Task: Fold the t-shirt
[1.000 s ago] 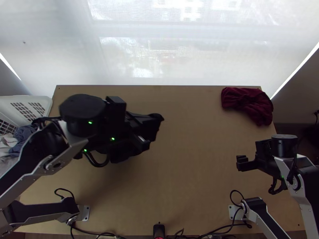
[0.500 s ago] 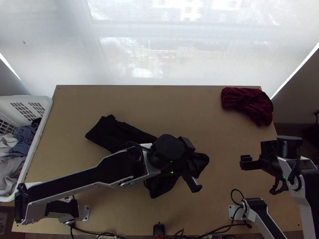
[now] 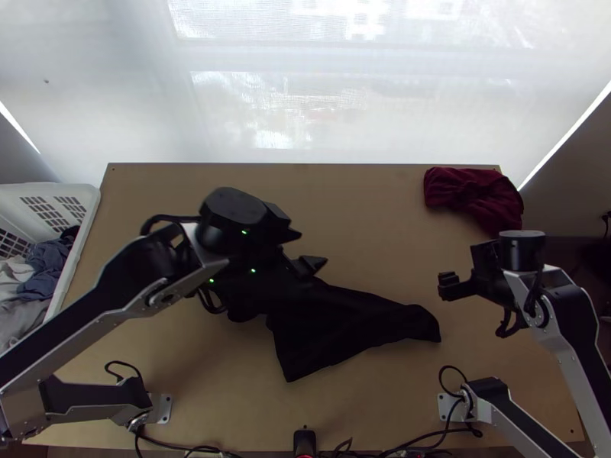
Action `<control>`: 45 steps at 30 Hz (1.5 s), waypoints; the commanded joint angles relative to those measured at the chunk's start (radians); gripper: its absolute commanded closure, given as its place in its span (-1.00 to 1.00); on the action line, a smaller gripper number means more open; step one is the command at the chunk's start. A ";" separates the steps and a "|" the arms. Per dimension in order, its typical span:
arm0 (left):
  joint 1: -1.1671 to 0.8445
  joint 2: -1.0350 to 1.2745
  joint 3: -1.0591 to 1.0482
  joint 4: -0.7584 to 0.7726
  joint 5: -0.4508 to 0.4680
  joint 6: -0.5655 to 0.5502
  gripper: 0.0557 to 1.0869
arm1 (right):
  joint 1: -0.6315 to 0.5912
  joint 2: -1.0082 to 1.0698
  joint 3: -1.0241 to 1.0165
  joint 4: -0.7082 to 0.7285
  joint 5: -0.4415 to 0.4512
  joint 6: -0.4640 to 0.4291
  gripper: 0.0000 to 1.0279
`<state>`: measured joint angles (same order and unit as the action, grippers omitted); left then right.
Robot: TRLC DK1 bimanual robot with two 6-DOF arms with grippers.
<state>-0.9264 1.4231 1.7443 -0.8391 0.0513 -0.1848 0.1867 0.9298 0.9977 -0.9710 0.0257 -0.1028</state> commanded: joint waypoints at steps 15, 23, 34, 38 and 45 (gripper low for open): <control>1.089 -0.480 -0.393 -0.149 -0.005 0.249 -0.81 | 0.669 0.851 0.653 0.152 -0.127 0.051 -0.90; 1.218 -0.681 -0.634 -0.152 -0.004 0.174 -0.82 | 0.807 1.135 0.946 0.140 -0.214 0.117 -0.90; 1.299 -0.871 -0.776 -0.222 -0.005 0.186 -0.82 | 0.890 1.311 1.087 0.238 -0.211 0.144 -0.89; 1.316 -0.918 -0.809 -0.256 -0.004 0.188 -0.82 | 0.893 1.377 1.154 0.293 -0.187 0.146 -0.86; 1.324 -0.971 -0.850 -0.295 -0.005 0.188 -0.82 | 0.898 1.469 1.216 0.293 -0.164 0.143 -0.66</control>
<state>0.3786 0.5079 0.9379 -1.0988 0.0475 0.0010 1.0752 2.3096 2.1498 -0.6964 -0.1539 0.0410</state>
